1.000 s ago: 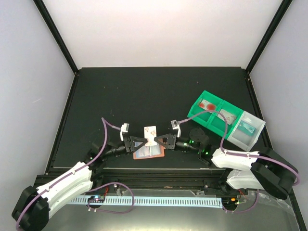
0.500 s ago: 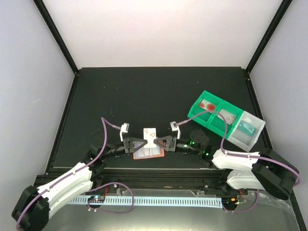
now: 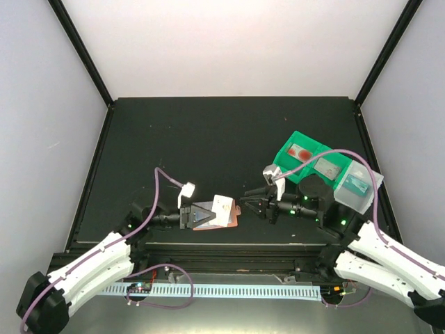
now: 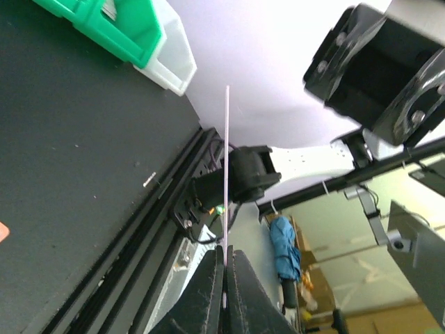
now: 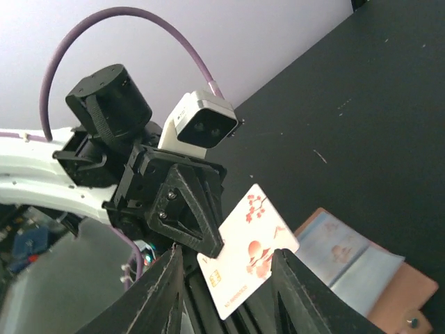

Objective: Take the credit cards out of the card holder

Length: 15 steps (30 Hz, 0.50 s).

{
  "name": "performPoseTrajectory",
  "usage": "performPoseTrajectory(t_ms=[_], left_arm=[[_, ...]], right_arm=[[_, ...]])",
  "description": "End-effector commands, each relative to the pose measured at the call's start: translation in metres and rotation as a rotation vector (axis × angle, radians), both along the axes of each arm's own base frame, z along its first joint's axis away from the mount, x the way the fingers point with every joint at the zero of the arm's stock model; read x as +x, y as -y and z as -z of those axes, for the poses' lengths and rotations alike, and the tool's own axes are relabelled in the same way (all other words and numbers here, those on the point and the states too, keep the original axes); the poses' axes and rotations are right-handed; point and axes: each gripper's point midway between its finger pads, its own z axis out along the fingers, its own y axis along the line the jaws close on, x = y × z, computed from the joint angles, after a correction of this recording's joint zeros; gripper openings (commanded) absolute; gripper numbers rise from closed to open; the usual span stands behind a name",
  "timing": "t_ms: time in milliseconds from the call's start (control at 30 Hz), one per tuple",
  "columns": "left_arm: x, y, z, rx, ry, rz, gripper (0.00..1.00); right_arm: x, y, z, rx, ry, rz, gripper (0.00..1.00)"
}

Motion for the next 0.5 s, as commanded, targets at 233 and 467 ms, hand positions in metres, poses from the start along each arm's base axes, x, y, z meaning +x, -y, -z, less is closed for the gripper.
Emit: performPoseTrajectory(t_ms=[233,467], left_arm=[[-0.039,0.005,-0.014,-0.006,0.112,0.235,0.02],[-0.051,0.008,-0.026,0.004,0.163,0.306,0.01]], right_arm=[[-0.031,0.001,0.007,-0.306,-0.040,-0.235,0.36],[-0.040,-0.018,0.018,-0.279,-0.106,-0.349,0.40]])
